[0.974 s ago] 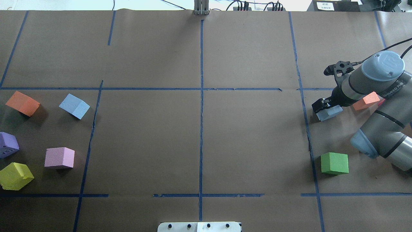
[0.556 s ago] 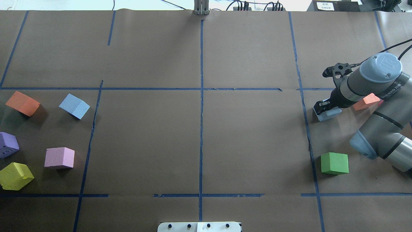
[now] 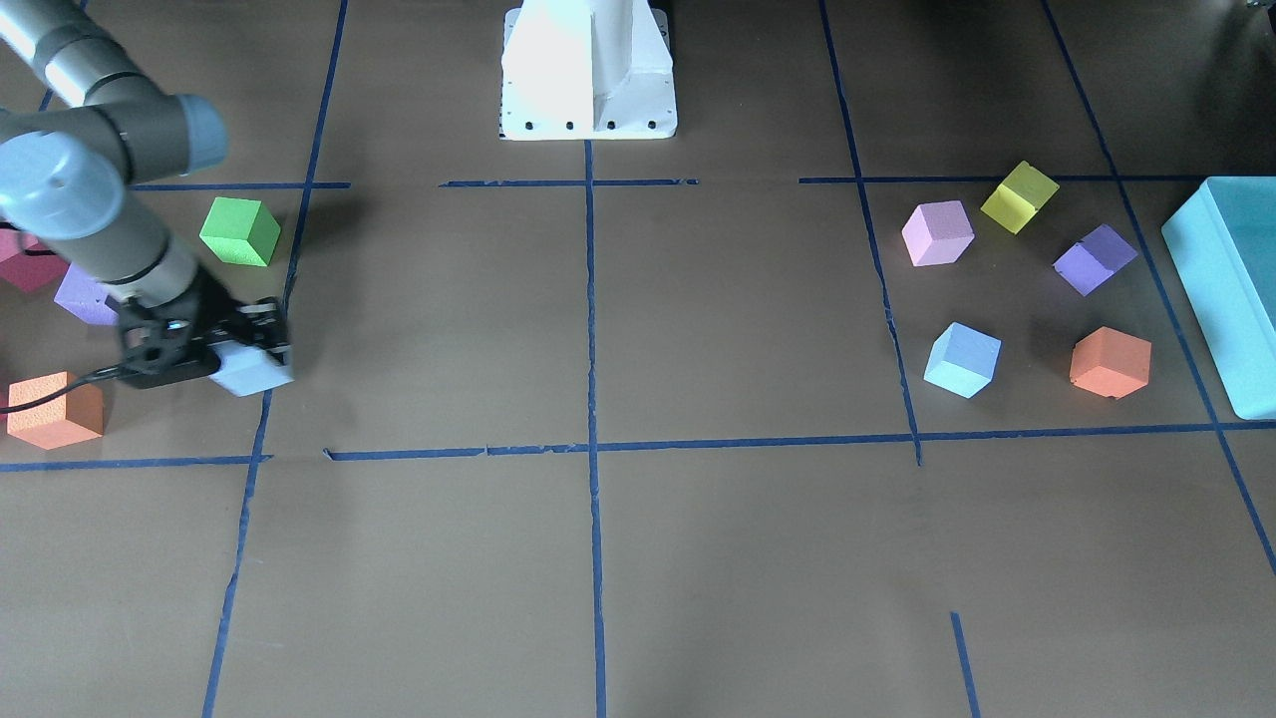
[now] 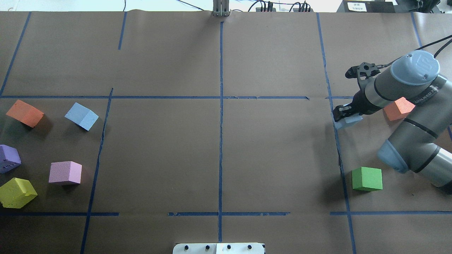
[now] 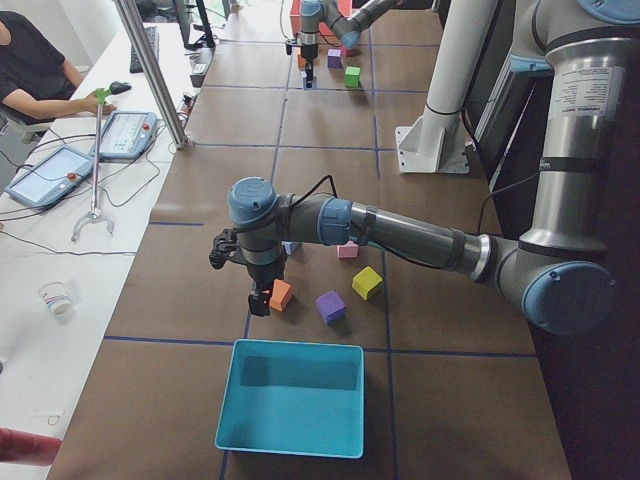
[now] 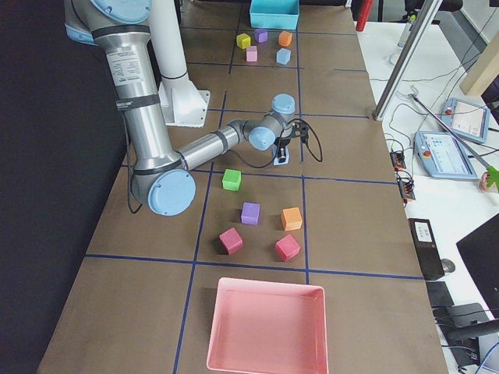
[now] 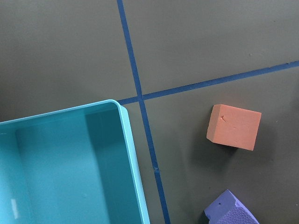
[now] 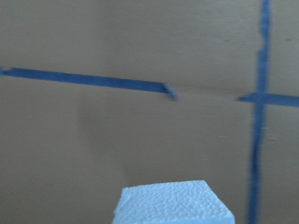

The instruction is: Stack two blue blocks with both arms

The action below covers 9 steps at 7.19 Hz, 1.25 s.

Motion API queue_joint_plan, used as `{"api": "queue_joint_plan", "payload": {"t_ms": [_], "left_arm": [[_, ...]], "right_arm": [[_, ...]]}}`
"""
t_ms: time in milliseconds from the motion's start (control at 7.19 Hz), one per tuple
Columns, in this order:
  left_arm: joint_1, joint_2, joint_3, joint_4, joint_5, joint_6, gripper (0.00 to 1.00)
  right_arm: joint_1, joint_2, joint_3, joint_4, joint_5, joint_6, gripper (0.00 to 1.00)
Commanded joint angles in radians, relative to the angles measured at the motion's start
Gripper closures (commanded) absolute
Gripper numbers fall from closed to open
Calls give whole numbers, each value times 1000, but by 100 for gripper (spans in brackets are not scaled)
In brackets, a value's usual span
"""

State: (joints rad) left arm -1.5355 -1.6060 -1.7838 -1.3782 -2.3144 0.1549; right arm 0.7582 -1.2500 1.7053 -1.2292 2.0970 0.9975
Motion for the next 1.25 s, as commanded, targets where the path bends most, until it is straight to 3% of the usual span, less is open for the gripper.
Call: {"api": "queue_joint_plan", "payload": {"t_ms": [0, 139, 278, 695, 1113], "left_arm": [[0, 0, 0, -5, -11, 0, 0], [0, 0, 6, -4, -11, 0, 0], [2, 0, 17, -16, -11, 0, 0], [2, 3, 20, -19, -13, 0, 0], [2, 1, 17, -19, -13, 0, 0]], "right_arm": [[-146, 243, -88, -7, -133, 351, 100], [-151, 321, -148, -22, -136, 440, 100], [-160, 364, -171, -85, -158, 444, 100], [-210, 495, -321, -99, -207, 449, 100], [-238, 520, -358, -101, -247, 425, 100]]}}
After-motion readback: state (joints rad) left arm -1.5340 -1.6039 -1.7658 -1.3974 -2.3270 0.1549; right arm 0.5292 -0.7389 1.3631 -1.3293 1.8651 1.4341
